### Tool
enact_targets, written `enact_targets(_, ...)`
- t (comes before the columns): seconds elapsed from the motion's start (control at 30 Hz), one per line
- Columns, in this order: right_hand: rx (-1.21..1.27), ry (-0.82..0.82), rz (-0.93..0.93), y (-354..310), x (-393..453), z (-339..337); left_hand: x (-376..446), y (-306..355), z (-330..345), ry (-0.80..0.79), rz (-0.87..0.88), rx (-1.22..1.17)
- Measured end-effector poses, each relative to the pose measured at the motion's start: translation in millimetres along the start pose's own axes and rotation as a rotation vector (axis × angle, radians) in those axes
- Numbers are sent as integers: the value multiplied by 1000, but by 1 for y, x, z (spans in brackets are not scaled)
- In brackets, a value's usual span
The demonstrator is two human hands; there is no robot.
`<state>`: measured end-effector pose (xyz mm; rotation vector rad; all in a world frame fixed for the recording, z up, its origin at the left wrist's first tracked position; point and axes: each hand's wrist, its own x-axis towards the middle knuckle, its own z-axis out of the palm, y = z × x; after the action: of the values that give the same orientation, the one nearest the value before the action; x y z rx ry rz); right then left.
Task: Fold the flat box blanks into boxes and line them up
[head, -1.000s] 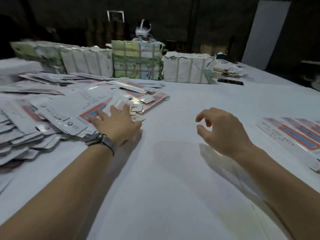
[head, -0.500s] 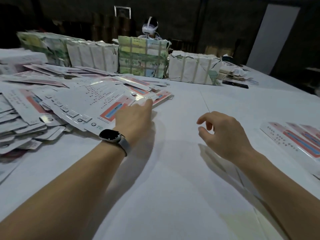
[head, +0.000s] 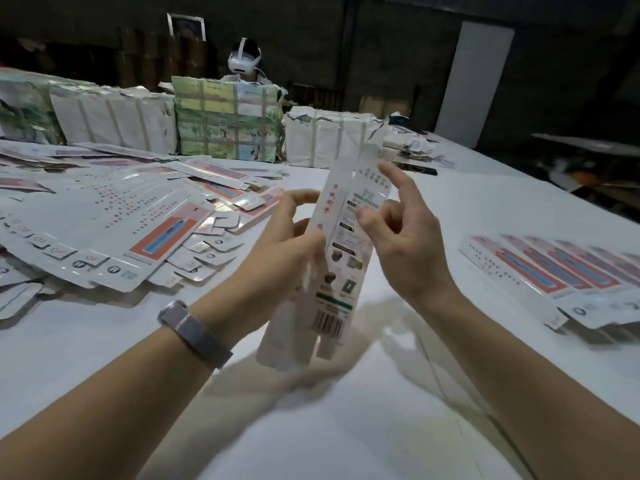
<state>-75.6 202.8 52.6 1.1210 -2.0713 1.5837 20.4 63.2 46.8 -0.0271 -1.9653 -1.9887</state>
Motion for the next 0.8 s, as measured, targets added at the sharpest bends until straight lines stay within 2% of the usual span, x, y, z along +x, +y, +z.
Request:
enact_targets(0.1,21,-41,29,1,1,-1,-1,-8,5,-185,-38,-185)
enact_targets(0.23,163,-96,64,5,1,1,8,-16,12,-259,-97,-319)
enact_targets(0.4,210,-99,94,4,0,2,3,-21,13,-302,-33,-163)
enact_targets(0.47,249,-87,122,4,1,2,1,-21,12,-265,-43,-130)
enact_targets(0.63,261,-72,105,4,3,0,0,-19,15,12,2,-3)
enact_targets(0.7,232,-61,114,6,4,-3,0,-19,15,51,71,16)
enact_targets(0.8,41,-32,73,5,2,-4,0,-19,16,46,132,92)
